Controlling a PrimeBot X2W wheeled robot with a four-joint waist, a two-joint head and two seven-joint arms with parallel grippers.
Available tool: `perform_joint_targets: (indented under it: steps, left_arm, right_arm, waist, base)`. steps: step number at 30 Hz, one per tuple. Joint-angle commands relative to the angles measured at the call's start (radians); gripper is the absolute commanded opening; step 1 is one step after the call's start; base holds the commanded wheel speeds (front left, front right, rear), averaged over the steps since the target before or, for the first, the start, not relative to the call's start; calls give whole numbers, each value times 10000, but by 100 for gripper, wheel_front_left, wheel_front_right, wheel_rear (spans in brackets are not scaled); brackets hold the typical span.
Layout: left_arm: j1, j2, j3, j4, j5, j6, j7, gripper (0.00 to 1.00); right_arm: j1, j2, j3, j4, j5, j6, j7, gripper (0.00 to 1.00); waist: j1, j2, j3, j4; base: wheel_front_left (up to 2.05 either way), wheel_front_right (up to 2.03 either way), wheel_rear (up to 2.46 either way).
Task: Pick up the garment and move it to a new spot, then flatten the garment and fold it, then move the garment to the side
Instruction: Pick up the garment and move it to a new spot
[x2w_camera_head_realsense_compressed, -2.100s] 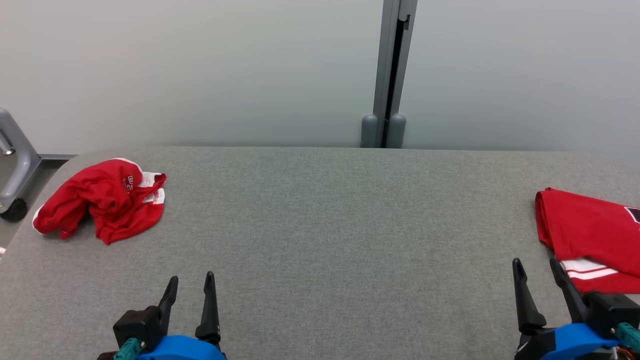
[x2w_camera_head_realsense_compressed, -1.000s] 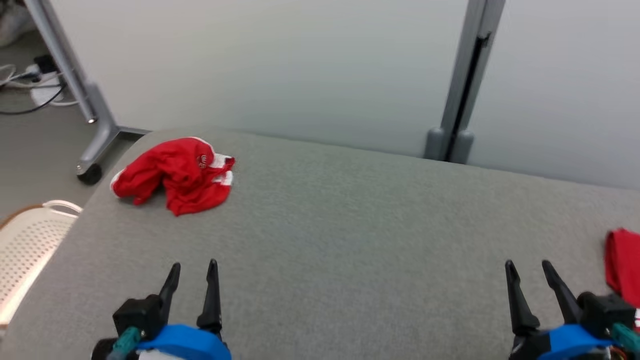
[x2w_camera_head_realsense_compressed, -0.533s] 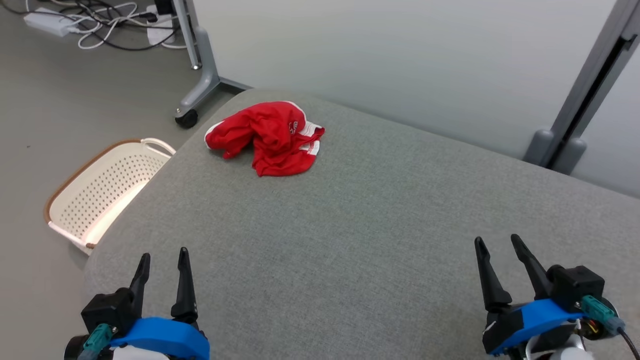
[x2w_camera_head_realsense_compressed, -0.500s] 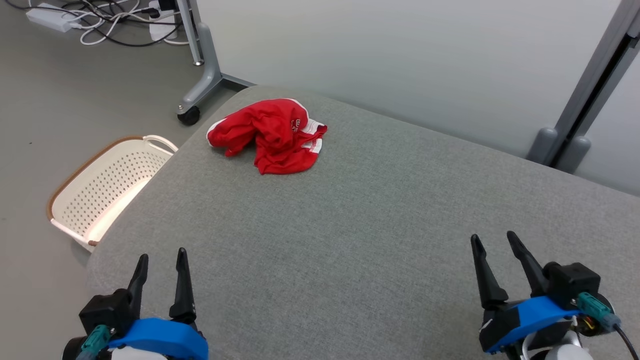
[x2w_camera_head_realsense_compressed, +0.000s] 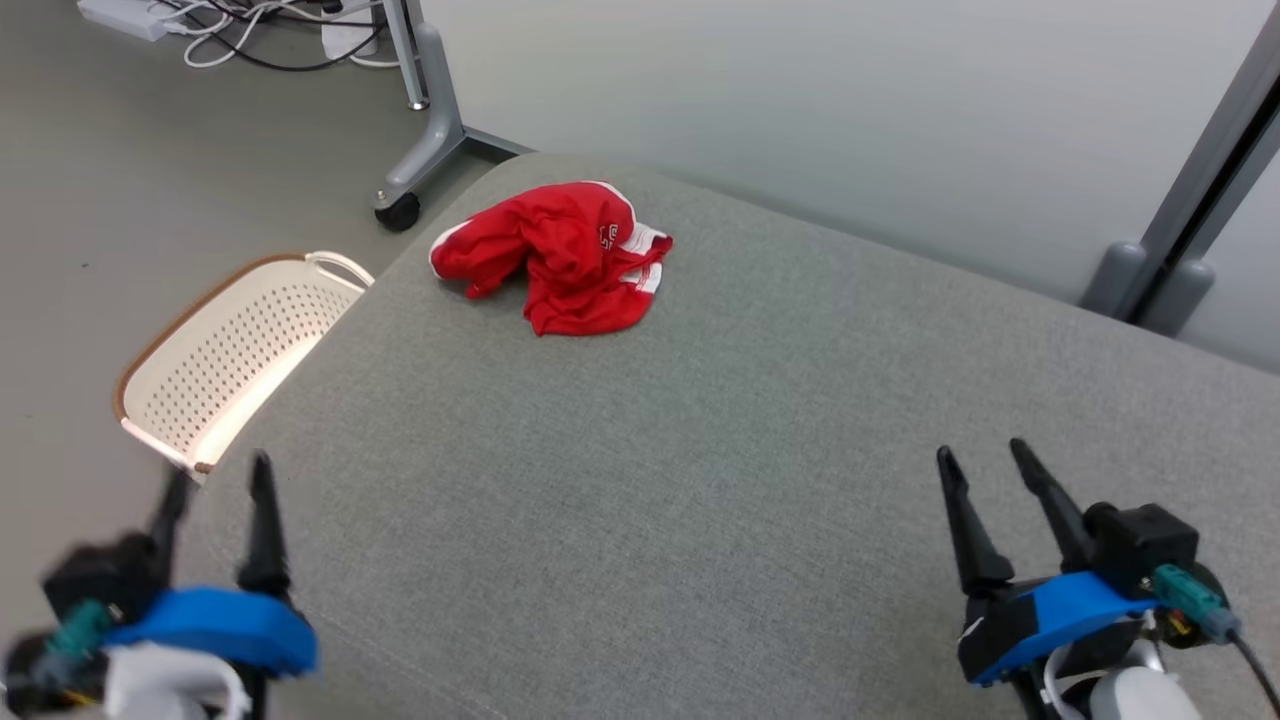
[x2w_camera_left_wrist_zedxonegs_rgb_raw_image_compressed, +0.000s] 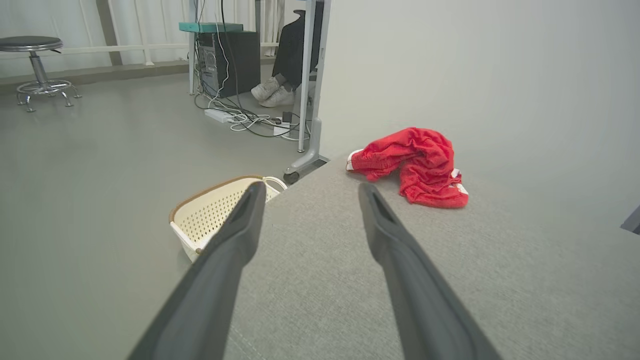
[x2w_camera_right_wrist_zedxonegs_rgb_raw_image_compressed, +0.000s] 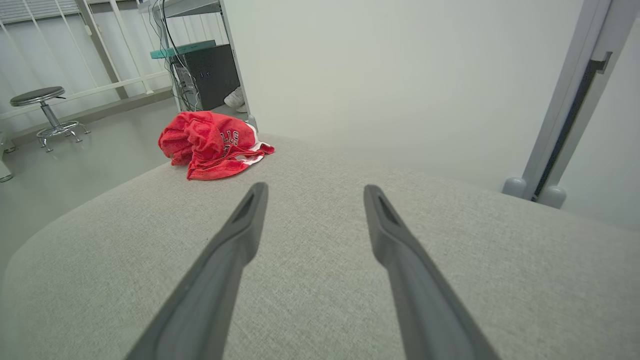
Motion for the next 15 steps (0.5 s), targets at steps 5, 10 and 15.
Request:
perform_joint_targets:
  steps: [5, 10, 15]
  left_arm:
    - [-2205, 1252, 482, 429, 282, -583, 568, 100]
    - [-4425, 1962, 693, 1321, 227, -1314, 1283, 100]
    - [-6319, 2107, 626, 2705, 9, -1951, 2101, 100]
  right_arm:
    - [-405, -56, -317, -1117, -853, 0, 607, 100]
    - [-934, -48, -365, -2163, -1626, 1, 1343, 100]
    - [-1295, -46, -362, -3003, -2098, 1, 1851, 100]
  waist:
    - [0, -1, 1274, -560]
    - [0, -1, 2520, -1487]
    - [0, -1, 3463, -2394]
  base:
    - [0, 0, 0]
    - [0, 0, 0]
    - [0, 0, 0]
